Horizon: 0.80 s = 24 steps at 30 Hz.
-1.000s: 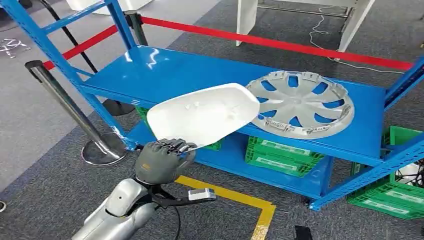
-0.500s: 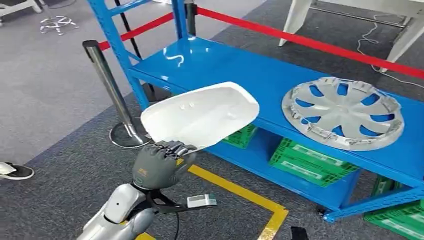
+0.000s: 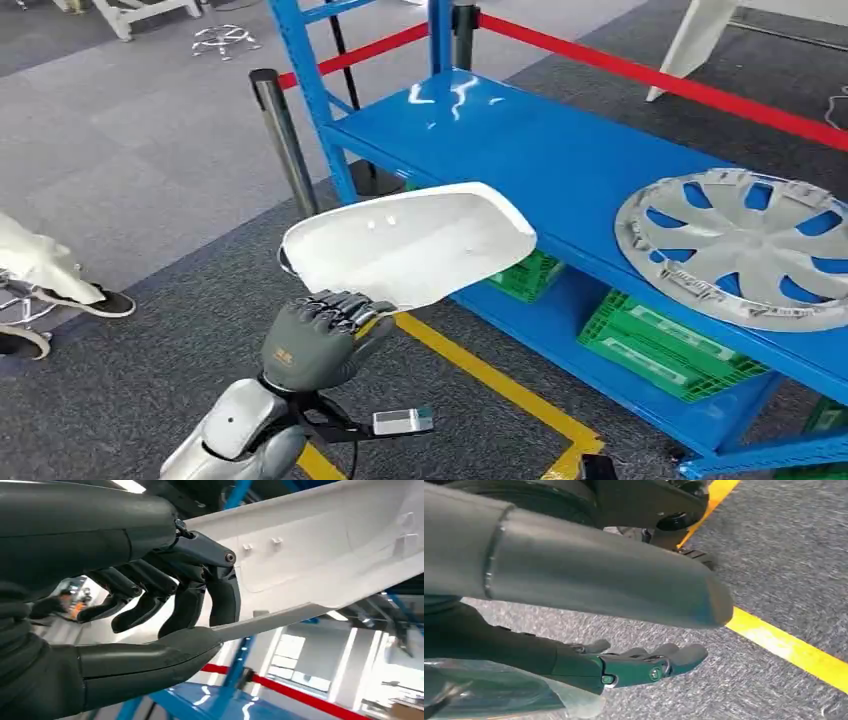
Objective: Take the parts from the cabinet and place them on the table.
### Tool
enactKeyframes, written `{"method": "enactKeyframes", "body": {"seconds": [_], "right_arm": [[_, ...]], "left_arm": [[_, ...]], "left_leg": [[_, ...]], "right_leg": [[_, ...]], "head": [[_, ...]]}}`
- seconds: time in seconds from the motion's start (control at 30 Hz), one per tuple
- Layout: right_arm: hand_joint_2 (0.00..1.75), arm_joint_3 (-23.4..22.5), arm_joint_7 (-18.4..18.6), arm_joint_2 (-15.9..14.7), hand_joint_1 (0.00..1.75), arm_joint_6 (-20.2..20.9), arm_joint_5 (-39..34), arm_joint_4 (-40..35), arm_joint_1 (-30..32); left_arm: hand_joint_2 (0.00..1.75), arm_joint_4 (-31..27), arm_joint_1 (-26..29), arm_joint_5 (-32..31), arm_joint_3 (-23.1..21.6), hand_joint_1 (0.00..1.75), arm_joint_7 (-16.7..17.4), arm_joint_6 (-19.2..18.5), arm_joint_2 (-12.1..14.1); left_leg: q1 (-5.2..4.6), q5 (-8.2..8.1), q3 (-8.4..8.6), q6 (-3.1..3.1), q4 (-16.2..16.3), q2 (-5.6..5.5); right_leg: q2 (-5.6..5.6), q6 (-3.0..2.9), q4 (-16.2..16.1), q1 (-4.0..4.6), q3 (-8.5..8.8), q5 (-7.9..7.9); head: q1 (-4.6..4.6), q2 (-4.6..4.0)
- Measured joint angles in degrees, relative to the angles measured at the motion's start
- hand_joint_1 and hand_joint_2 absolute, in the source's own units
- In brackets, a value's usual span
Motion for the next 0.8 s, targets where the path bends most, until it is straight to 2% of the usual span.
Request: {"method": "enactKeyframes", "body": {"seconds": [0.03,0.07,0.1,0.13,0.17,0.2,0.23,0.27,0.3,0.33,0.37,0.4,0.43,0.5,0.53,0.57,0.63,0.67,0.7,0.73,0.8], "right_arm": [[0.00,-0.02,0.02,-0.02,0.00,0.00,0.00,0.00,0.01],[0.00,-0.04,0.02,-0.02,0.00,0.00,0.00,0.00,-0.05],[0.00,-0.07,0.02,0.00,0.00,0.00,0.00,0.00,-0.14],[0.00,-0.07,-0.02,0.00,0.00,-0.02,0.00,0.00,-0.27],[0.00,-0.09,-0.09,0.00,0.00,-0.04,0.00,0.00,-0.38],[0.00,-0.09,-0.17,0.02,0.00,-0.09,0.02,0.00,-0.35],[0.00,-0.09,-0.31,0.02,0.00,-0.15,0.04,0.00,-0.38],[0.00,-0.09,-0.33,0.02,0.00,-0.17,0.15,0.00,-0.42],[0.00,-0.09,-0.35,0.04,0.00,-0.17,0.22,0.00,-0.56],[0.00,-0.11,-0.37,0.13,0.00,-0.18,0.35,0.00,-0.69],[0.00,-0.11,-0.42,0.11,0.00,-0.22,0.50,0.00,-0.79],[0.00,-0.11,-0.50,0.11,0.00,-0.22,0.59,0.00,-0.80],[0.00,-0.11,-0.48,0.11,0.00,-0.22,0.77,0.00,-0.74],[0.00,-0.13,-0.17,0.09,0.00,-0.24,0.90,0.00,-0.35],[0.00,-0.17,-0.15,0.09,0.00,-0.24,0.90,0.00,-0.20],[0.00,-0.20,-0.15,0.09,0.00,-0.24,0.92,0.00,-0.11],[0.00,-0.20,-0.15,0.00,0.00,-0.26,0.92,0.00,-0.17],[0.00,-0.20,-0.18,-0.02,0.00,-0.26,0.92,0.00,-0.21],[0.00,-0.24,-0.15,0.00,0.00,-0.24,0.92,0.02,-0.20],[0.00,-0.26,-0.18,0.00,0.00,-0.22,0.92,0.02,-0.17],[0.00,-0.30,-0.15,0.00,0.00,-0.24,0.92,0.02,-0.18]], "left_arm": [[1.75,0.00,0.19,0.44,0.02,1.75,-0.20,0.00,0.07],[1.75,0.00,0.29,0.85,0.02,1.75,-0.46,0.00,0.11],[1.75,-0.02,0.32,1.36,0.02,1.75,-0.79,0.00,0.09],[1.75,-0.15,0.32,1.90,0.02,1.75,-1.12,0.00,0.09],[1.75,-0.42,0.32,2.32,0.02,1.75,-1.36,0.00,0.07],[1.75,-0.61,0.24,3.12,0.02,1.75,-1.83,0.00,-0.02],[1.75,-0.61,0.20,3.72,0.02,1.75,-2.21,0.00,-0.13],[1.75,-0.61,0.35,4.21,0.04,1.75,-2.57,0.00,-0.15],[1.75,-0.61,0.60,4.56,0.09,1.75,-2.79,0.00,-0.13],[1.75,-0.63,0.74,5.07,0.20,1.75,-3.06,0.00,-0.15],[1.75,-0.66,0.96,5.55,0.20,1.75,-3.30,0.02,-0.24],[1.75,-0.66,0.81,6.06,0.26,1.75,-3.56,0.04,-0.26],[1.75,-0.66,0.79,7.15,0.26,1.75,-4.11,0.02,-0.57],[1.75,-0.66,1.09,8.98,0.24,1.75,-5.05,0.02,-0.72],[1.75,-0.61,1.29,9.62,0.24,1.75,-5.29,0.00,-0.72],[1.75,-0.61,1.52,10.10,0.24,1.75,-5.46,0.00,-0.72],[1.75,-0.59,1.61,10.47,0.24,1.75,-5.66,0.00,-0.72],[1.75,-0.61,1.59,10.53,0.22,1.75,-5.75,0.00,-0.74],[1.75,-0.59,1.58,10.58,0.20,1.75,-5.75,0.00,-0.74],[1.75,-0.59,1.60,10.60,0.13,1.75,-5.77,0.00,-0.79],[1.75,-0.59,1.74,10.54,0.11,1.75,-5.77,0.02,-0.77]], "left_leg": [[0.07,0.09,-0.27,-0.03,0.89,0.08],[0.09,1.43,0.71,0.07,-0.58,0.17],[0.04,3.48,2.69,0.34,-4.16,0.35],[-0.16,6.03,5.80,0.88,-9.81,1.05],[-0.61,7.61,8.40,1.58,-14.54,2.91],[-1.39,6.47,9.29,1.85,-16.28,5.34],[-1.66,6.66,9.17,2.04,-16.92,5.02],[-1.74,6.73,8.95,2.16,-16.91,4.33],[-1.79,6.81,8.86,2.31,-16.96,3.66],[-1.74,7.27,9.23,2.81,-18.01,2.75],[-1.18,7.90,9.74,2.90,-18.91,2.34],[-1.07,8.08,9.79,3.27,-19.18,1.73],[-1.03,8.16,9.62,3.48,-19.18,1.08],[-1.15,8.14,9.58,3.59,-19.15,-0.42],[-1.17,8.14,9.60,3.59,-19.11,-1.23],[-1.17,8.14,9.65,3.57,-19.03,-2.13],[-1.04,8.04,9.66,3.42,-18.59,-3.78],[-0.89,7.67,9.55,3.03,-17.91,-4.68],[-1.11,7.39,9.11,2.61,-17.41,-5.19],[-0.98,7.31,8.43,2.45,-16.54,-6.03],[-0.61,7.75,8.15,1.91,-16.98,-6.99]], "right_leg": [[-0.82,0.00,0.00,0.05,-0.04,0.00],[-1.65,0.00,0.00,0.12,-0.07,0.00],[-2.34,0.01,0.00,0.22,-0.05,-0.01],[-3.08,0.00,-0.01,0.28,0.04,-0.05],[-3.63,-0.01,-0.07,0.32,0.11,-0.07],[-4.19,0.19,-0.12,0.58,0.06,-0.18],[-4.78,0.36,-0.20,0.60,-0.03,-0.12],[-5.45,0.57,-0.46,0.58,0.11,-0.07],[-6.10,0.82,-0.80,0.53,0.35,0.01],[-6.70,1.31,-1.24,0.55,0.86,0.03],[-3.96,1.62,-0.57,0.39,0.40,-0.80],[-1.03,1.49,1.38,0.38,-0.53,-2.31],[0.60,1.44,5.38,0.40,-2.37,-4.34],[1.47,1.48,13.55,0.48,-6.47,-7.53],[1.51,1.53,15.51,0.51,-7.65,-7.60],[1.51,1.55,14.54,0.49,-7.51,-6.00],[1.90,1.65,7.20,0.30,-4.44,-0.99],[3.85,1.77,1.13,-0.02,-1.80,1.87],[6.68,1.91,0.32,-0.25,-1.31,0.38],[6.55,1.73,-0.04,-0.32,-0.61,0.49],[5.40,1.37,0.14,0.20,-0.73,0.50]], "head": [[-0.02,0.00],[-0.02,0.00],[0.00,0.00],[-0.02,0.00],[0.02,0.00],[0.04,0.00],[-0.07,0.00],[0.13,0.00],[-0.07,0.00],[0.02,0.00],[0.17,0.00],[0.02,0.00],[0.28,0.00],[0.42,0.00],[0.41,0.00],[0.37,0.00],[0.39,0.00],[0.44,0.00],[0.39,0.00],[0.33,0.00],[0.31,0.00]]}}
